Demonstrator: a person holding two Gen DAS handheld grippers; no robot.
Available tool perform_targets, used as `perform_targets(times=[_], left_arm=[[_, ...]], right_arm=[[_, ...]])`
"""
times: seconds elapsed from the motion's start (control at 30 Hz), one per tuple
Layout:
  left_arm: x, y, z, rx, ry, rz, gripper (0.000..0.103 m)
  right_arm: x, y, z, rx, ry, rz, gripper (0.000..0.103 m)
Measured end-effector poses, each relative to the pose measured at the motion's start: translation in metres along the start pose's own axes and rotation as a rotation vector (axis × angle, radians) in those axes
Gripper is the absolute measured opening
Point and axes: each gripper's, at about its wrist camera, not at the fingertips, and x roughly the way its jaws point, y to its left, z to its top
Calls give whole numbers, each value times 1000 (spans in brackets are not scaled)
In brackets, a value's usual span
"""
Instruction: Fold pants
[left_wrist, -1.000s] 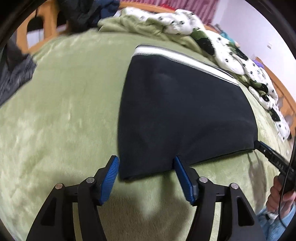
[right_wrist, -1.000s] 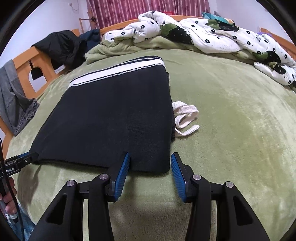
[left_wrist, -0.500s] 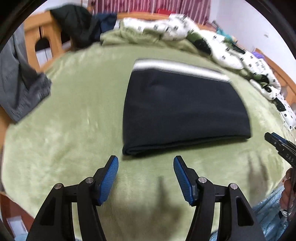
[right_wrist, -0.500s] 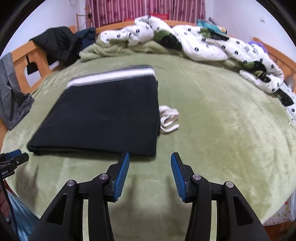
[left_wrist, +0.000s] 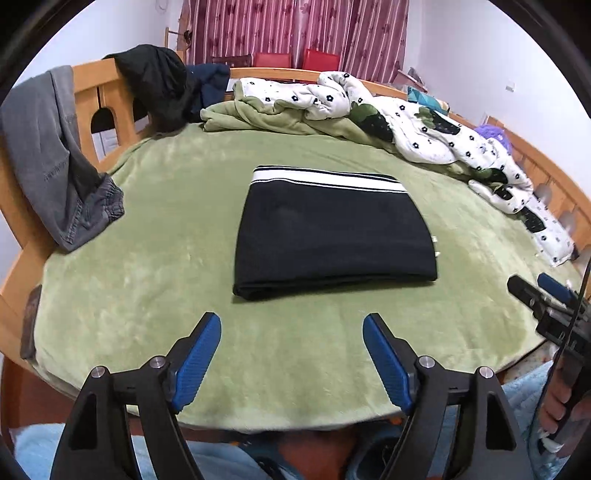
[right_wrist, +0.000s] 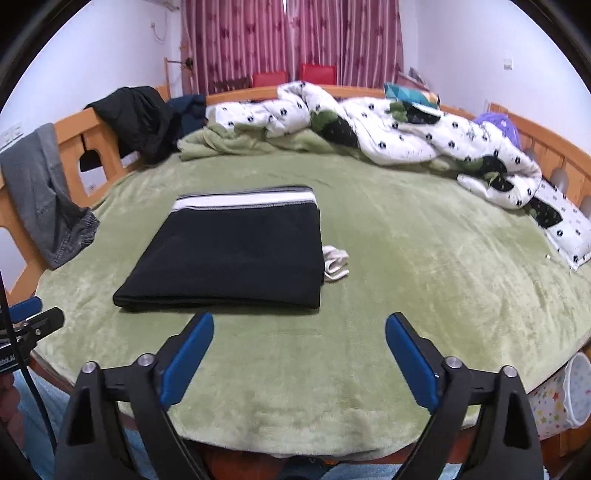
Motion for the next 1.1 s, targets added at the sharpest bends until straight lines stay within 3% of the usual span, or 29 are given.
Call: perform_targets(times=[0.37, 1.1], left_arm=[[-11, -10, -6, 58, -51, 77, 78], [-13, -7, -8, 42, -68, 84, 78]], right_arm=[[-9, -1, -18, 4, 14, -27, 98], [-8, -6, -17, 28, 18, -19, 97]])
